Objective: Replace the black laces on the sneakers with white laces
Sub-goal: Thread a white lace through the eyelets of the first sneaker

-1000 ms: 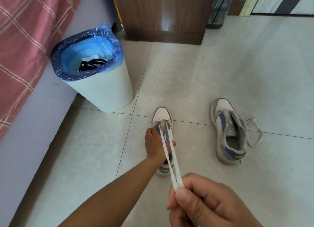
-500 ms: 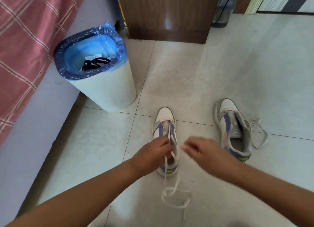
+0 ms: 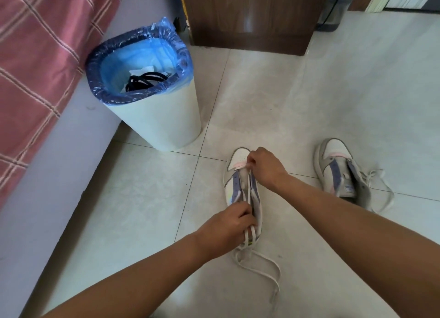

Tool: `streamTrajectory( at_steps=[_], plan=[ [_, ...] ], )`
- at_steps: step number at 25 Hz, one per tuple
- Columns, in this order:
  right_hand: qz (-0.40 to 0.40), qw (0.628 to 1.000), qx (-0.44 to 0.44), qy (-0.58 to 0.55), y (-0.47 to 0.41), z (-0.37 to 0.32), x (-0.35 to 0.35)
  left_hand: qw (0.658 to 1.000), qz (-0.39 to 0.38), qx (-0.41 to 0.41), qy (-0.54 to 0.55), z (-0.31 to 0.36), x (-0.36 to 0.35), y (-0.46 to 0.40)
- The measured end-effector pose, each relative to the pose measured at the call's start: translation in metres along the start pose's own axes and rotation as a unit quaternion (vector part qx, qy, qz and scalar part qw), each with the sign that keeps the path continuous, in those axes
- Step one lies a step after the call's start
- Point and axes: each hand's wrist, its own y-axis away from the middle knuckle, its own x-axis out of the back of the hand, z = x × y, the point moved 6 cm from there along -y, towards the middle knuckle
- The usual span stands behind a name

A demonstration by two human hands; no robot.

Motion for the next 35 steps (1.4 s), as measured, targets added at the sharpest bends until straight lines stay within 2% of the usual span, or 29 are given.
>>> streamTrajectory(
  at_steps=[1,3,5,6,7,10,14,16,18,19,22,23,24,25,27,28,29,30,32,33,35],
  plan=[
    [-0.011,0.999,0.006,-0.035,-0.002,0.003,-0.001,1.000,-0.002,0.012,0.004,-0.003,-0.002,0.001],
    [-0.060,0.977,-0.032,-0.202,0.000,0.014,-0.007,0.999,-0.003,0.031,0.009,-0.007,-0.005,0.003],
    [-0.115,0.904,-0.108,-0.398,0.010,0.019,-0.018,0.999,0.000,0.039,0.009,-0.007,-0.008,0.003],
    [-0.118,0.881,-0.125,-0.440,0.012,0.021,-0.023,0.999,0.008,0.035,0.007,-0.006,-0.009,0.003],
    [-0.103,0.879,-0.123,-0.448,0.013,0.023,-0.025,0.999,0.015,0.035,0.006,-0.004,-0.009,0.002],
    [-0.003,0.926,-0.057,-0.372,0.013,0.029,-0.017,0.999,0.028,0.032,0.010,-0.004,-0.011,0.003],
    [0.019,0.953,-0.017,-0.302,0.015,0.027,-0.014,0.999,0.027,0.037,0.003,-0.005,-0.011,0.004],
    [-0.006,0.937,-0.053,-0.345,0.015,0.029,-0.021,0.999,0.026,0.035,0.004,-0.003,-0.011,0.003],
    [-0.029,0.879,-0.141,-0.455,0.018,0.033,-0.036,0.999,0.028,0.036,0.008,-0.005,-0.013,0.004],
    [-0.003,0.859,-0.174,-0.482,0.019,0.036,-0.039,0.999,0.023,0.038,0.005,-0.005,-0.012,0.004],
    [0.147,0.854,-0.244,-0.435,0.040,0.041,-0.019,0.998,0.030,0.060,0.012,0.001,-0.004,0.004],
    [0.156,0.856,-0.252,-0.425,0.051,0.037,-0.009,0.997,0.046,0.060,0.012,0.008,0.005,0.002],
    [0.123,0.860,-0.255,-0.425,0.065,0.032,-0.002,0.996,0.070,0.059,0.017,0.016,0.015,0.001],
    [0.056,0.864,-0.254,-0.431,0.081,0.027,0.001,0.994,0.085,0.058,0.025,0.024,0.024,0.000],
    [-0.146,0.854,-0.254,-0.430,0.122,0.007,-0.006,0.995,0.095,0.022,0.024,0.044,0.040,0.003],
    [-0.235,0.830,-0.248,-0.441,0.141,-0.005,-0.012,0.997,0.076,-0.009,0.015,0.054,0.044,0.007],
    [-0.288,0.794,-0.244,-0.476,0.155,-0.015,-0.018,0.998,0.048,-0.031,0.002,0.068,0.049,0.008],
    [-0.300,0.755,-0.250,-0.527,0.160,-0.020,-0.022,0.999,0.014,-0.034,0.001,0.076,0.050,0.010],
    [-0.252,0.690,-0.283,-0.617,0.160,-0.022,-0.025,0.999,-0.041,-0.023,0.024,0.079,0.058,0.006],
    [-0.223,0.676,-0.290,-0.640,0.159,-0.021,-0.023,0.998,-0.045,-0.039,0.025,0.078,0.065,0.004],
    [-0.177,0.690,-0.280,-0.644,0.159,-0.018,-0.014,0.998,0.014,-0.042,-0.053,0.055,0.071,0.008]
  ],
)
